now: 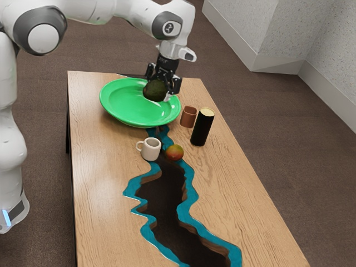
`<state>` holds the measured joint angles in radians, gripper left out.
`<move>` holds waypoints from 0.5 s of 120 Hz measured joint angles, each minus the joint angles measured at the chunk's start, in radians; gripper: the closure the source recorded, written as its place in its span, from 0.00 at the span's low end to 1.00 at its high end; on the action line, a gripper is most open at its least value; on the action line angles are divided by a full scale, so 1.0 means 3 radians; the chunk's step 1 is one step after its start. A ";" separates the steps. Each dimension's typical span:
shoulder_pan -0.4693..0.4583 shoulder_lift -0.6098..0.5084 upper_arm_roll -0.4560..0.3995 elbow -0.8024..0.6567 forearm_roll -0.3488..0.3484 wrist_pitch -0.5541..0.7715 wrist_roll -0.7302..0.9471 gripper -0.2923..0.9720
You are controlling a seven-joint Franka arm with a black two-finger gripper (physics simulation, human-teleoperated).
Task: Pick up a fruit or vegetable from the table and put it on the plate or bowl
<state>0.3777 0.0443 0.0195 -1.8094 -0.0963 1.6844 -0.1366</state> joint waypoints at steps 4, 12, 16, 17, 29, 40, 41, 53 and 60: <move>0.0010 -0.0001 0.0003 -0.0002 -0.0001 0.0005 0.0035 0.39; 0.0046 -0.0002 0.0008 -0.0003 -0.0001 0.0011 0.0099 0.36; 0.0068 -0.0002 0.0010 -0.0003 -0.0002 0.0014 0.0129 0.34; 0.0073 -0.0002 0.0010 -0.0003 -0.0002 0.0015 0.0137 0.34; 0.0134 -0.0003 0.0012 0.0000 -0.0004 0.0020 0.0216 0.28; 0.0159 -0.0020 0.0012 0.0001 -0.0005 0.0023 0.0279 0.26; 0.0159 -0.0021 0.0012 0.0001 -0.0005 0.0023 0.0284 0.26; 0.0394 -0.0179 -0.0237 0.0193 0.0018 0.0001 0.0338 0.24; 0.1359 -0.0130 -0.1242 0.0883 0.0242 -0.0147 0.0330 0.24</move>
<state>0.7853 0.0054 -0.3532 -1.5446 -0.0239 1.6403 -0.0376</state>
